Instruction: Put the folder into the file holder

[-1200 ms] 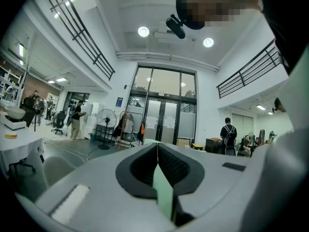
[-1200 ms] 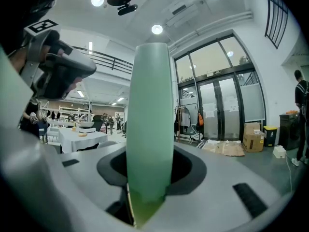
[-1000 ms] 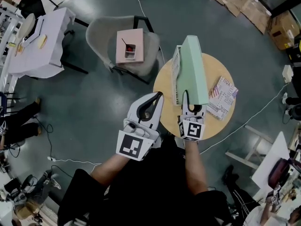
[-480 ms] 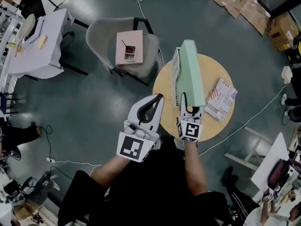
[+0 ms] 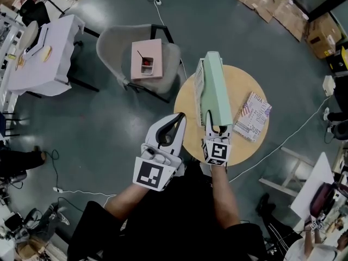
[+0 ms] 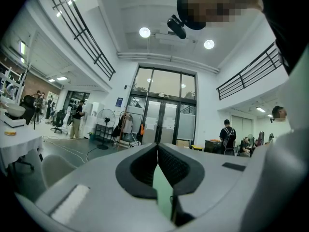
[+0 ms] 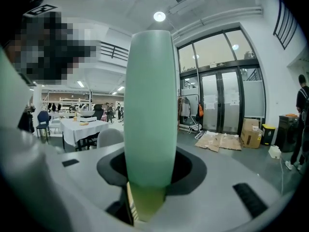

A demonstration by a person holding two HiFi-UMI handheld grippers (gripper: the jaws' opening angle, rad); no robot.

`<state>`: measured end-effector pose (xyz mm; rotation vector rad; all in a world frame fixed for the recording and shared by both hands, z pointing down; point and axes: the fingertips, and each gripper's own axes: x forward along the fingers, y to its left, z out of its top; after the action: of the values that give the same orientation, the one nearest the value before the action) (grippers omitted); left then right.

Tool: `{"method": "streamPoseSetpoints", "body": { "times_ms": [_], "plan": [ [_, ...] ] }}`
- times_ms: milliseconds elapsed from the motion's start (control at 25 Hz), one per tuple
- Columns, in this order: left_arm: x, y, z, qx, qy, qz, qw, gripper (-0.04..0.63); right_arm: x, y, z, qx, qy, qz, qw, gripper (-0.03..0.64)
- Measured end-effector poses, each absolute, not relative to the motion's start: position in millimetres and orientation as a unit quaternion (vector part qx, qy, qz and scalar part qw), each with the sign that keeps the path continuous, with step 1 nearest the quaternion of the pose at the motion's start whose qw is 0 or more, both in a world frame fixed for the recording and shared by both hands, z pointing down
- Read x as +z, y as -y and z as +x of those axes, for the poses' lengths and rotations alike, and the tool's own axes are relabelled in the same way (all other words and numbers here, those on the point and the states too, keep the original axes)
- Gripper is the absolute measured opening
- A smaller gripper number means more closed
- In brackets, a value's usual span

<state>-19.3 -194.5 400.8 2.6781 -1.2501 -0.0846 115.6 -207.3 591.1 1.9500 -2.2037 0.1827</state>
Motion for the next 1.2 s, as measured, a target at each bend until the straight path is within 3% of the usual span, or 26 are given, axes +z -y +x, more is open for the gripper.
{"method": "streamPoseSetpoints", "body": {
  "times_ms": [1200],
  "plan": [
    [400.3, 197.0, -19.0, -0.03, 0.42, 0.903, 0.087, 0.008, 625.5, 207.8, 116.8, 0.104, 0.74, 0.651, 0.135, 0.147]
  ]
}}
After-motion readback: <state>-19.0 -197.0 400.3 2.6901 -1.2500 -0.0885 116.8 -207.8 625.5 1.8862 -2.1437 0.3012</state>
